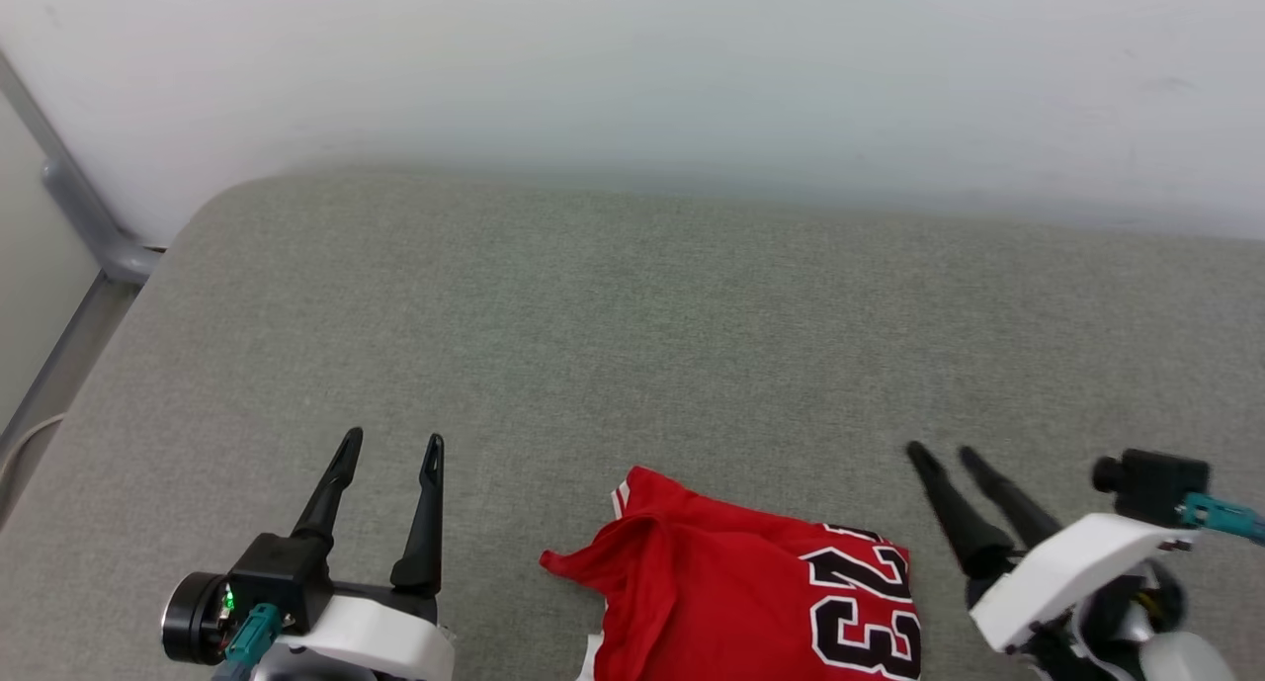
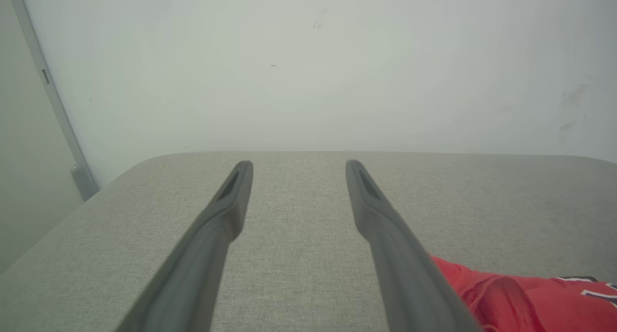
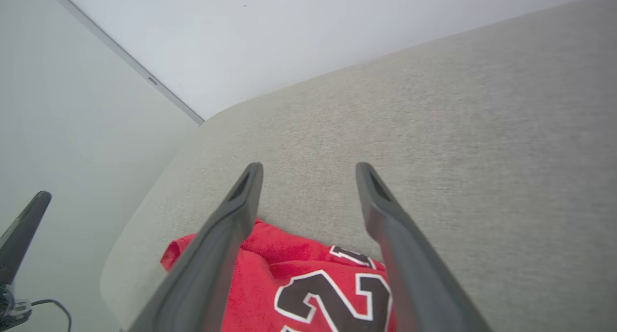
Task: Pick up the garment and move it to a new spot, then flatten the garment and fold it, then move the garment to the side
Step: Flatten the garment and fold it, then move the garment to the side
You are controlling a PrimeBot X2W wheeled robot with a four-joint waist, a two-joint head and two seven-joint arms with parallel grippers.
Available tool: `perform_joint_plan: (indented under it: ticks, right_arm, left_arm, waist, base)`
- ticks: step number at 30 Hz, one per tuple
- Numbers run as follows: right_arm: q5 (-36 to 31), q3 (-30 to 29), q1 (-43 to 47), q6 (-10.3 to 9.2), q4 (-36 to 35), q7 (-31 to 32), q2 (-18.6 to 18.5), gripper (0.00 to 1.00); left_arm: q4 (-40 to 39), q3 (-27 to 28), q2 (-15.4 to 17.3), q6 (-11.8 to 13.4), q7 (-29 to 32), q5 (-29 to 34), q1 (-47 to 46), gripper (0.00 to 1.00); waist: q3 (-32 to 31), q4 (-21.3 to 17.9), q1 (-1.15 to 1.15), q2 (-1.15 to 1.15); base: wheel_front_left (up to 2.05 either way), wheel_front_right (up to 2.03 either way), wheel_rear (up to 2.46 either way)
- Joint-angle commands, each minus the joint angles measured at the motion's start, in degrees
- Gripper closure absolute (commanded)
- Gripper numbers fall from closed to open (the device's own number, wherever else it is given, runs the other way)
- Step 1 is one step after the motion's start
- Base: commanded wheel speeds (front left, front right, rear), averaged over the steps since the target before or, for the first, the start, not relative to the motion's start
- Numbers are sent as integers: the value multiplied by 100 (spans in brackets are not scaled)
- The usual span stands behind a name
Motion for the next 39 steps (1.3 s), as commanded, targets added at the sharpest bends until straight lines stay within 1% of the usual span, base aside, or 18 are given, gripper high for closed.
perform_joint_plan:
  ticks: [1, 6, 9, 12, 17, 20, 24, 35, 39]
  right_arm:
    - [-296, -219, 106, -3, -48, -69, 43, 0]
    - [-1725, -1237, 381, -3, -430, -385, 269, 0]
    - [-2366, -1629, 552, -3, -813, -638, 430, 0]
    - [-2826, -1748, 718, -3, -1159, -893, 532, 0]
    - [-3321, -1559, 1066, -3, -1472, -1278, 593, 0]
    - [-3537, -1464, 1268, -3, -1522, -1419, 602, 0]
    - [-3590, -1424, 1514, -3, -1535, -1453, 648, 0]
    - [-3557, -1418, 1724, -4, -1740, -1222, 698, 0]
    - [-3464, -1509, 1737, -4, -1766, -1065, 698, 0]
  left_arm:
    - [10, 18, 38, 23, -11, 34, 59, 0]
    - [94, 47, 90, 82, 6, 32, 178, 0]
    - [115, 44, 122, 88, 17, 29, 176, 0]
    - [146, 71, 180, 96, 25, 7, 220, 0]
    - [178, 63, 222, 127, 27, -10, 298, 0]
    - [215, 36, 228, 149, 44, 7, 377, 0]
    - [276, 31, 267, 191, 42, 26, 428, 0]
    - [319, 24, 298, 243, 30, -31, 470, 0]
    - [332, 5, 291, 246, 24, -48, 400, 0]
  waist:
    - [-58, -74, 0, 0]
    - [-168, -245, 0, 0]
    - [-197, -312, 0, 0]
    - [-237, -367, 0, 0]
    - [-319, -411, 0, 0]
    - [-367, -402, 0, 0]
    - [-416, -400, 0, 0]
    - [-479, -436, 0, 0]
    - [-474, -432, 0, 0]
  base:
    - [0, 0, 0]
    - [0, 0, 0]
    - [0, 0, 0]
    - [0, 0, 0]
    - [0, 0, 0]
    - [0, 0, 0]
    - [0, 0, 0]
    - [0, 0, 0]
    - [0, 0, 0]
